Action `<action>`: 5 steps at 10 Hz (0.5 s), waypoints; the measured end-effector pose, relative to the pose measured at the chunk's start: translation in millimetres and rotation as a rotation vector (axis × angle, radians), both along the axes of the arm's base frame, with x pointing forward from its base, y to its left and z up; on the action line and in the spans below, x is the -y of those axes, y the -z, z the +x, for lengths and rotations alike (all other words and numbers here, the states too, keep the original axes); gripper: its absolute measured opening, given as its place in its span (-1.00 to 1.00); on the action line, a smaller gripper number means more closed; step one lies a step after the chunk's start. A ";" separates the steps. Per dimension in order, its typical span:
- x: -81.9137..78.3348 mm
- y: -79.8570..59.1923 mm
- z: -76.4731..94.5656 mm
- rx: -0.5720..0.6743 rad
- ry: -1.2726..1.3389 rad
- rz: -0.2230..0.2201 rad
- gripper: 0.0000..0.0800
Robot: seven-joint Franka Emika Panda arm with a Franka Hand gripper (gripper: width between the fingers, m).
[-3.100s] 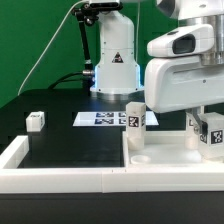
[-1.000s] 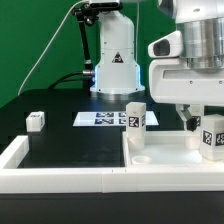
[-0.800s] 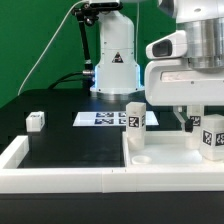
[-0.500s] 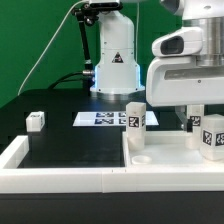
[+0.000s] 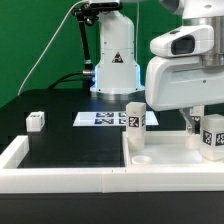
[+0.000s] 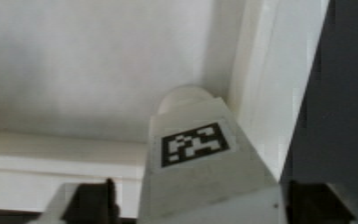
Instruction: Assemble square table
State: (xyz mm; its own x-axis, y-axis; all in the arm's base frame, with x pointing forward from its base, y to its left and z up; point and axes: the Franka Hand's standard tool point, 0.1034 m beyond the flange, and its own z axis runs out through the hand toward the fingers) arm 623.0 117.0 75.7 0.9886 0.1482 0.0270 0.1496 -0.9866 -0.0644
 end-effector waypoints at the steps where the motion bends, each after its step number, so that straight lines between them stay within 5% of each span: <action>1: 0.3 0.0 0.0 0.001 -0.007 0.000 0.07; 2: 0.3 0.0 0.0 0.000 -0.006 0.000 -0.27; 5: 0.3 0.1 0.0 -0.002 0.020 0.001 -0.27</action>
Offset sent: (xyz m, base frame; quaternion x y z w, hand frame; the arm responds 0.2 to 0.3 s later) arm 0.0000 0.0000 0.0000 0.0000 0.0000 0.0650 0.9979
